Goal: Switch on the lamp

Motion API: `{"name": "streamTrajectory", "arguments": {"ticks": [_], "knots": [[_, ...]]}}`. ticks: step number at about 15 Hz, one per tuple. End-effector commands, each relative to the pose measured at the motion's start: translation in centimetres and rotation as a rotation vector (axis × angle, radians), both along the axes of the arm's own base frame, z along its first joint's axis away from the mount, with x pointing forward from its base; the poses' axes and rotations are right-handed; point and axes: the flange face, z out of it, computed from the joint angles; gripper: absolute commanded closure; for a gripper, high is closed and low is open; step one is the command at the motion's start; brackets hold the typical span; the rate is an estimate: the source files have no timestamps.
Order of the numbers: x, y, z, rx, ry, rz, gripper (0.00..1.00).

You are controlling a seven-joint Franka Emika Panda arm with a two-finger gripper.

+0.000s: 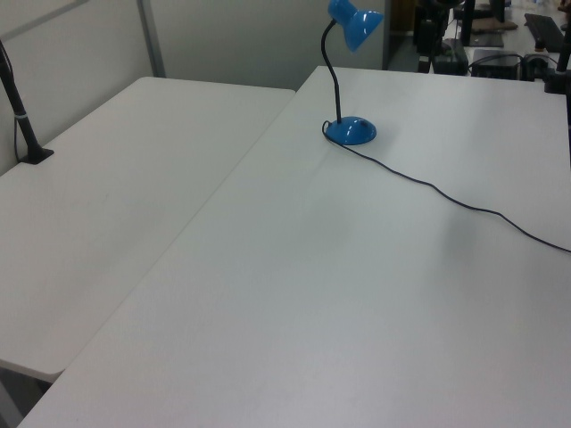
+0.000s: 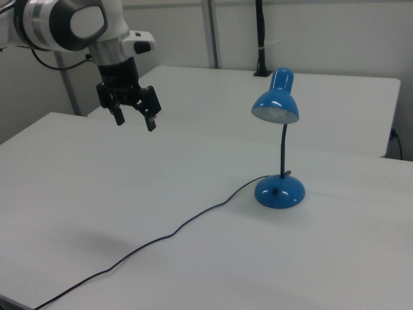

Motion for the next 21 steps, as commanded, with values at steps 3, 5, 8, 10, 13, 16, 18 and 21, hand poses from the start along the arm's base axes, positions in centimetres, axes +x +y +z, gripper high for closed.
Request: {"name": "streamTrajectory", "arguments": {"ticks": [3, 5, 8, 10, 13, 16, 18, 21], "knots": [[-0.3, 0.3, 0.2, -0.013, 0.026, -0.001, 0.00], [-0.2, 0.3, 0.2, -0.013, 0.025, -0.001, 0.00], [-0.1, 0.3, 0.0, -0.013, 0.025, 0.004, 0.00], [0.1, 0.5, -0.3, -0.011, 0.028, 0.004, 0.00], [0.0, 0.8, -0.2, -0.012, 0.031, 0.019, 0.00], [-0.2, 1.1, -0.3, -0.014, 0.044, 0.118, 0.00], [-0.4, 0.9, -0.5, -0.017, 0.076, 0.199, 0.00], [-0.5, -0.1, -0.8, -0.049, 0.087, 0.207, 0.00]]}}
